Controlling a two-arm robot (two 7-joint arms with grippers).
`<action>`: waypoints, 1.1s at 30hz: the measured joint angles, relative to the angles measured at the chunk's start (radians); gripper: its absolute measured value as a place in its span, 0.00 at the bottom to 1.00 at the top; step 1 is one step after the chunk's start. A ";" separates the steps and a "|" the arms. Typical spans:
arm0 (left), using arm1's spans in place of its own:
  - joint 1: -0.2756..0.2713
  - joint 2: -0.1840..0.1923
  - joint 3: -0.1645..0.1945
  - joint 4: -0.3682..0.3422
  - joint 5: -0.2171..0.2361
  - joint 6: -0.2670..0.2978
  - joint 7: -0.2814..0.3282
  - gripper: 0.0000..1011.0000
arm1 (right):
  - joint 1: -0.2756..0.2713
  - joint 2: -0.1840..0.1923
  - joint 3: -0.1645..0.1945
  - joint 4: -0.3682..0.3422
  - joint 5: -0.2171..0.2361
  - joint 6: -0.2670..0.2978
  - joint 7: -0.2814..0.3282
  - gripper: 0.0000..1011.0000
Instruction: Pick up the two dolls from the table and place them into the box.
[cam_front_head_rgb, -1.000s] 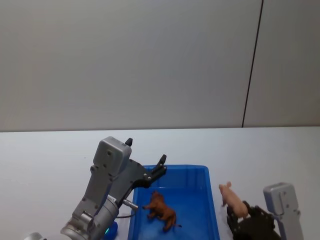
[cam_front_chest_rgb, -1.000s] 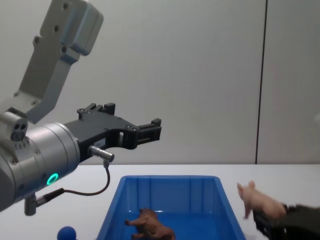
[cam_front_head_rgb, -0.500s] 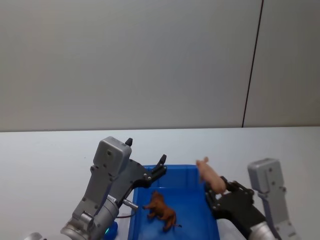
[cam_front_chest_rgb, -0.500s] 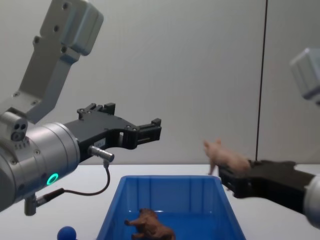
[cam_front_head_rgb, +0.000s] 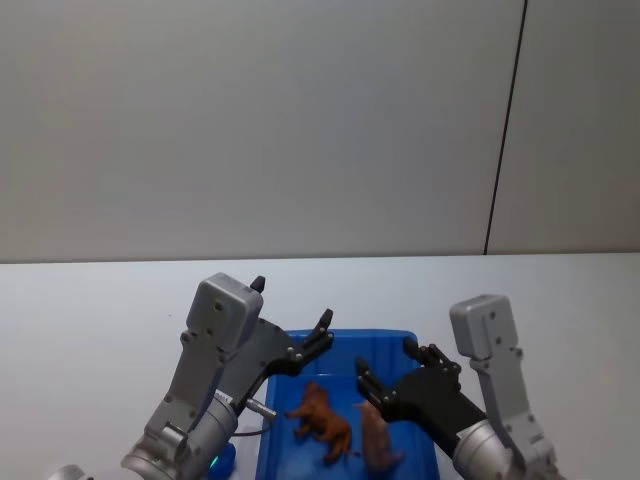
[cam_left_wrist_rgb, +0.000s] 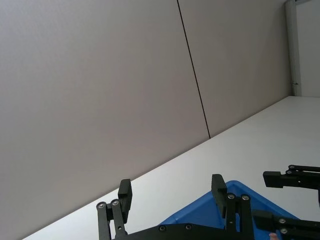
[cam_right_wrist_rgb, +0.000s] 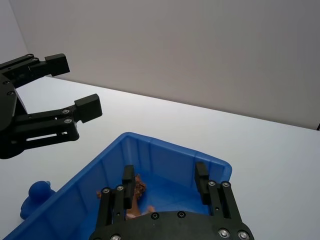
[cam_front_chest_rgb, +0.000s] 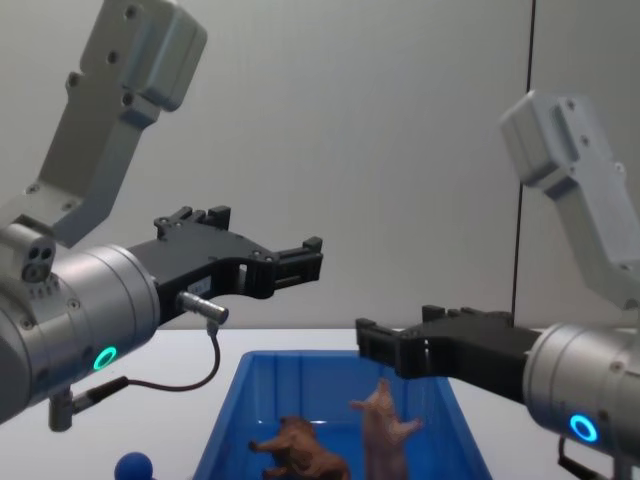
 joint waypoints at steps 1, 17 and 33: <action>0.000 0.000 0.000 0.000 0.000 0.000 0.000 0.99 | 0.003 -0.002 0.000 0.004 0.000 0.000 0.000 0.70; 0.000 0.000 0.000 0.000 0.000 0.000 0.000 0.99 | 0.000 0.003 0.017 0.006 0.008 -0.040 -0.061 0.99; 0.000 0.000 0.000 0.000 0.000 0.000 0.000 0.99 | -0.061 0.045 0.047 -0.069 0.026 -0.083 -0.147 0.99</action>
